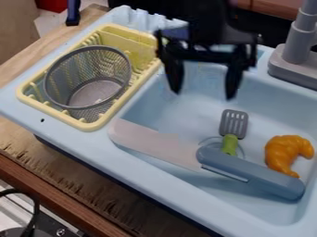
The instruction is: Take the spatula into the left side of the sink
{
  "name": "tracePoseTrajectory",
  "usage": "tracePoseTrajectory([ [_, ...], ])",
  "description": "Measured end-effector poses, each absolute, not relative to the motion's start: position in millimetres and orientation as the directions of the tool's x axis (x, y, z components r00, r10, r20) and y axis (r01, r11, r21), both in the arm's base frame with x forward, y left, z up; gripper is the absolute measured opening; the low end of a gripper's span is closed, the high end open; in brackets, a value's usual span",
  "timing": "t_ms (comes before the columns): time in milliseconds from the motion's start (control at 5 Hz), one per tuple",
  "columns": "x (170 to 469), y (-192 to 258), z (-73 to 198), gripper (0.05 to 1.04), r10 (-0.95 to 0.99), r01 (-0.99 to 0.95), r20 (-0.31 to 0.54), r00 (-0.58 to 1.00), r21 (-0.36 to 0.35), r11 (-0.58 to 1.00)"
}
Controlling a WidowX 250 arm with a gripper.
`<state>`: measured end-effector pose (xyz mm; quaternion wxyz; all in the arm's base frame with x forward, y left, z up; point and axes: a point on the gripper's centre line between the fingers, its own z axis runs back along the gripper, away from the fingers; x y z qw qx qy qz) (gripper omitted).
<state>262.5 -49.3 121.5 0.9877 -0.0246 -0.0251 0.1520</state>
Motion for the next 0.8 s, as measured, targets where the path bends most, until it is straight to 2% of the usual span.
tracePoseTrajectory([
  [200, 264, -59, 112, 0.999, 0.336, -0.33, 0.057, 0.94, -0.099, 0.939],
  [800, 258, -71, 70, 0.999, 0.38, -0.379, 0.016, 0.925, -0.04, 0.925],
])
